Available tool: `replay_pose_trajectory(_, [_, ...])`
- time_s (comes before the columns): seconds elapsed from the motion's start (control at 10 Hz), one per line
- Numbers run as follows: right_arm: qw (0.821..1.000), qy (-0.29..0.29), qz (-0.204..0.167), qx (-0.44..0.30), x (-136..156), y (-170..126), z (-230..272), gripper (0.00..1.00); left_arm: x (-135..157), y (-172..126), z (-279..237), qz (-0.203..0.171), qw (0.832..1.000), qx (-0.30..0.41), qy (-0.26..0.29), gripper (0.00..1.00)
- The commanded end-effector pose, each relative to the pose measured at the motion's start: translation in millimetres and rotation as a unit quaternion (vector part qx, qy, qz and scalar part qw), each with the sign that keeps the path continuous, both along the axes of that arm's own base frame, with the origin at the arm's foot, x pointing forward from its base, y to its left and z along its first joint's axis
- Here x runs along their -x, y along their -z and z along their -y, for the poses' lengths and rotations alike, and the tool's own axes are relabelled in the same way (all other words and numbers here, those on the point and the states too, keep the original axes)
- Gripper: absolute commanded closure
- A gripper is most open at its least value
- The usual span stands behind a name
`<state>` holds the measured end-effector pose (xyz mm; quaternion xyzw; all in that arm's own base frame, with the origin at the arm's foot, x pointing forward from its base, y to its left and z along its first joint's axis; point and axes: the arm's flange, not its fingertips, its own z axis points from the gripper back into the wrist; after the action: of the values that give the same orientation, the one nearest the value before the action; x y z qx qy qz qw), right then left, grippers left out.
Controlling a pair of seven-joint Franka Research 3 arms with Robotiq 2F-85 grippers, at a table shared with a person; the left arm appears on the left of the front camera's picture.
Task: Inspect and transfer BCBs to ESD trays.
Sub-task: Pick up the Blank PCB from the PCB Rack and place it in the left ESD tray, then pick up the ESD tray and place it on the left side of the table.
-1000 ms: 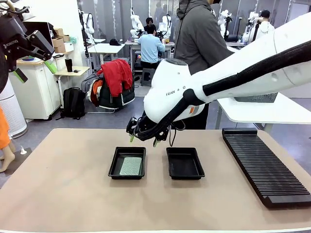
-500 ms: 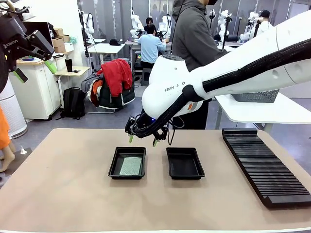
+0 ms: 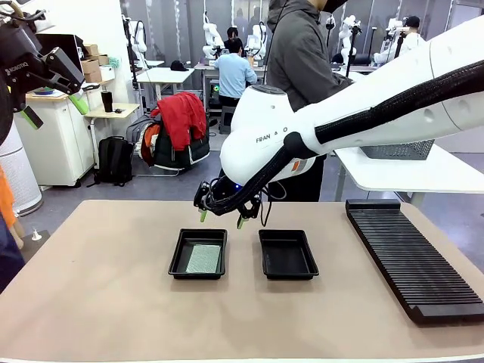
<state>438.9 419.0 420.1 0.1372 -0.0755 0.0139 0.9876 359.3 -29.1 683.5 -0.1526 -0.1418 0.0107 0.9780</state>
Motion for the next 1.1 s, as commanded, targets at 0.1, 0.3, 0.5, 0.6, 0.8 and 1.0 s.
replay_pose_trajectory(0.1, [1.000, 0.001, 0.003, -0.001, 0.4, 0.6, -0.1, 0.00, -0.7, 0.0, -1.5, 0.001, 1.000, 0.002, -0.001, 0.00])
replay_pose_trajectory(0.3, [1.000, 0.001, 0.003, -0.001, 0.4, 0.6, -0.1, 0.00, -0.7, 0.0, -1.5, 0.001, 1.000, 0.002, -0.001, 0.00])
replay_pose_trajectory(0.5, [1.000, 0.001, 0.003, -0.001, 0.4, 0.6, -0.1, 0.00, -0.7, 0.0, -1.5, 0.001, 1.000, 0.002, -0.001, 0.00])
replay_pose_trajectory(0.6, [1.000, 0.001, 0.003, -0.001, 0.4, 0.6, -0.1, 0.00, -0.7, 0.0, -1.5, 0.001, 1.000, 0.002, -0.001, 0.00])
replay_pose_trajectory(0.8, [1.000, 0.001, 0.003, -0.001, 0.4, 0.6, -0.1, 0.00, -0.7, 0.0, -1.5, 0.001, 1.000, 0.002, -0.001, 0.00])
replay_pose_trajectory(1.0, [1.000, 0.000, 0.000, 0.000, -0.4, 0.0, 0.4, 0.00, -0.7, 0.0, -1.5, 0.001, 1.000, 0.002, -0.001, 0.00])
